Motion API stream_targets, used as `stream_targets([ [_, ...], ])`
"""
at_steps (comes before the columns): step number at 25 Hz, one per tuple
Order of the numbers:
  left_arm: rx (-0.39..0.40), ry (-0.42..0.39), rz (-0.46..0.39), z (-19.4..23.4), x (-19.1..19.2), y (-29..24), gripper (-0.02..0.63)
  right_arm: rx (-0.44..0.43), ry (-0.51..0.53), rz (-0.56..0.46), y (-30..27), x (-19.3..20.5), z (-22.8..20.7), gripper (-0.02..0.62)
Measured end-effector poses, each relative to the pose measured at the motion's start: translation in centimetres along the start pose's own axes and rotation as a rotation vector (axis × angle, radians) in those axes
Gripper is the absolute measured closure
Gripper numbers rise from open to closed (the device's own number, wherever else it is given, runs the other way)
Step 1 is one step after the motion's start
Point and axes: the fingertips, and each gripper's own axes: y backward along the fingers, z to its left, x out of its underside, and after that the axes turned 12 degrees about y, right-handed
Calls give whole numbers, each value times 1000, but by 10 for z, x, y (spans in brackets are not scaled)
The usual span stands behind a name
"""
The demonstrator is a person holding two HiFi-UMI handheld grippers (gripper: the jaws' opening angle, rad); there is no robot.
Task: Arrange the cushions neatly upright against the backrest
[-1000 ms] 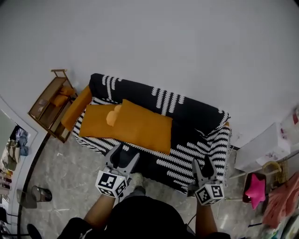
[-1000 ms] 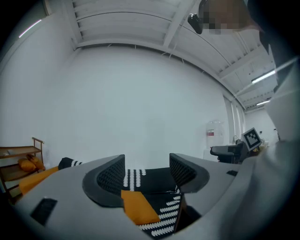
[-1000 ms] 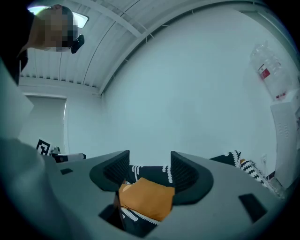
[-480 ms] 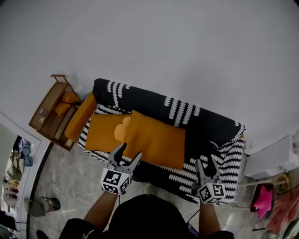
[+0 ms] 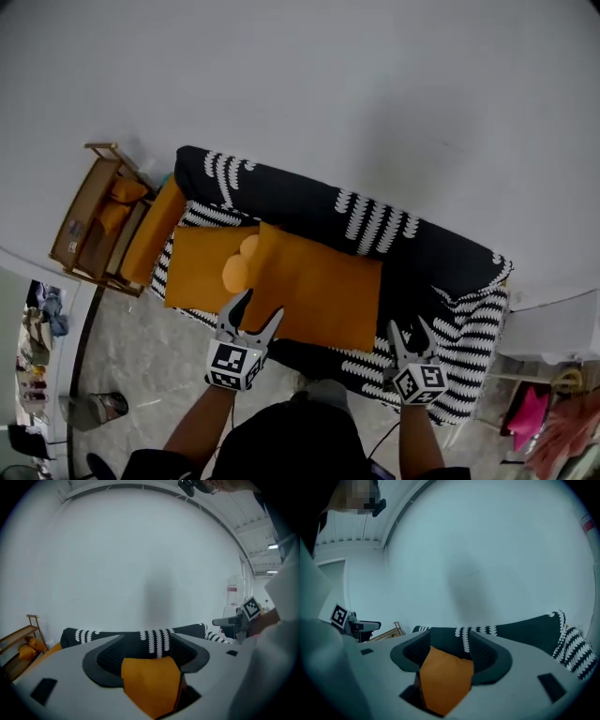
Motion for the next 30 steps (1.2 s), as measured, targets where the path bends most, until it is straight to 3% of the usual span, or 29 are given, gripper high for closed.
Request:
stream_targets([
  [11, -139, 49, 204, 70, 65, -110, 285, -20, 40, 269, -130, 99, -63, 302],
  [21, -260, 16, 394, 125, 131, -169, 244, -70, 27, 478, -199, 206, -86, 273],
  [30, -395, 78, 576, 170, 189, -172, 158, -62, -182, 679, -228, 308, -112, 143],
])
